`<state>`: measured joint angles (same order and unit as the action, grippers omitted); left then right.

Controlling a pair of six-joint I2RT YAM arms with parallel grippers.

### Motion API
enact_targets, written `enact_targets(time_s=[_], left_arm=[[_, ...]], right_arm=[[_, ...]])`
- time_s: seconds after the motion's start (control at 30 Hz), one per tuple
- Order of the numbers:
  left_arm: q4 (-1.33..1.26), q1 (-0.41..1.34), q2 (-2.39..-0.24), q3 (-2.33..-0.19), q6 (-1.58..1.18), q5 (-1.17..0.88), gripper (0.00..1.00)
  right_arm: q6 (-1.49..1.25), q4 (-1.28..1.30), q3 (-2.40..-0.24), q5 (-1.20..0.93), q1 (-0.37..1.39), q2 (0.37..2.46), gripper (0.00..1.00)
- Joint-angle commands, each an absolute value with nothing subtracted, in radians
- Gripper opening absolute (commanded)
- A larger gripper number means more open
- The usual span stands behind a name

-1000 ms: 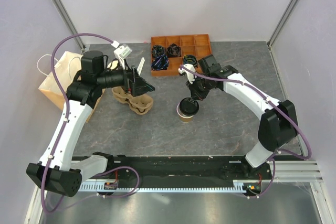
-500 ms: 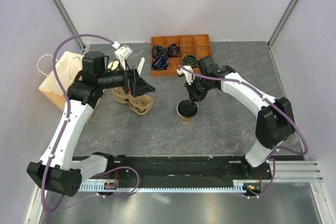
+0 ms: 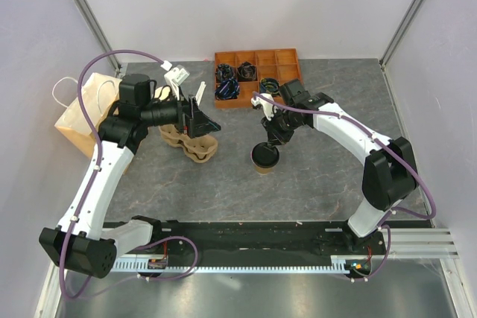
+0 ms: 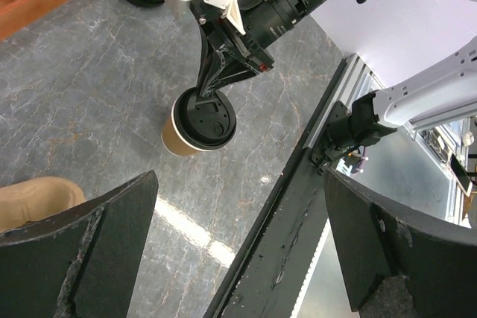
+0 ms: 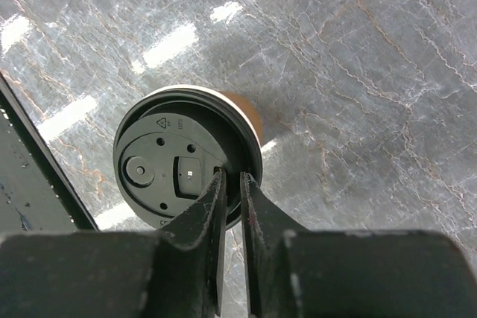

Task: Pack the takeout coffee

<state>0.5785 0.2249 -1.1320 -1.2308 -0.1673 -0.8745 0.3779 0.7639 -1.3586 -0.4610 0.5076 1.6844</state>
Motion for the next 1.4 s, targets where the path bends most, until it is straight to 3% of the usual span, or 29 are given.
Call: enact_targets(time_s=[0.0, 0.13, 0.17, 0.2, 0.43, 0.67, 0.93, 1.13, 1.37], left_arm=[[0.542, 0.221, -1.134, -1.229, -0.192, -0.910, 1.00], [0.540, 0.221, -1.134, -1.224, -0.192, -0.910, 1.00], [0.540, 0.221, -1.135, -1.224, -0.192, -0.910, 1.00], [0.540, 0.221, -1.134, -1.224, -0.189, -0.911, 1.00], [0.538, 0.221, -1.131, -1.221, -0.178, -0.908, 1.00], [0.538, 0.221, -1.150, -1.198, -0.146, -0.939, 0.98], [0.407, 0.244, -1.196, -1.097, -0.207, -1.040, 0.72], [0.316, 0.294, -1.241, -1.019, -0.274, -1.055, 0.58], [0.296, 0.409, -1.261, -0.979, -0.218, -0.913, 0.42]], right_arm=[[0.368, 0.746, -1.399, -0.500, 0.506, 1.683, 0.22], [0.362, 0.747, -1.399, -0.503, 0.508, 1.683, 0.36], [0.361, 0.747, -1.399, -0.503, 0.508, 1.681, 0.46], [0.359, 0.746, -1.401, -0.502, 0.508, 1.680, 0.49], [0.341, 0.779, -1.469, -0.497, 0.454, 1.667, 0.58], [0.281, 0.824, -1.470, -0.649, 0.423, 1.579, 0.49], [0.013, 0.623, -1.301, -0.897, 0.423, 1.577, 0.36], [0.009, 0.571, -1.229, -0.948, 0.419, 1.661, 0.30], [0.015, 0.543, -1.147, -0.976, 0.396, 1.749, 0.25]])
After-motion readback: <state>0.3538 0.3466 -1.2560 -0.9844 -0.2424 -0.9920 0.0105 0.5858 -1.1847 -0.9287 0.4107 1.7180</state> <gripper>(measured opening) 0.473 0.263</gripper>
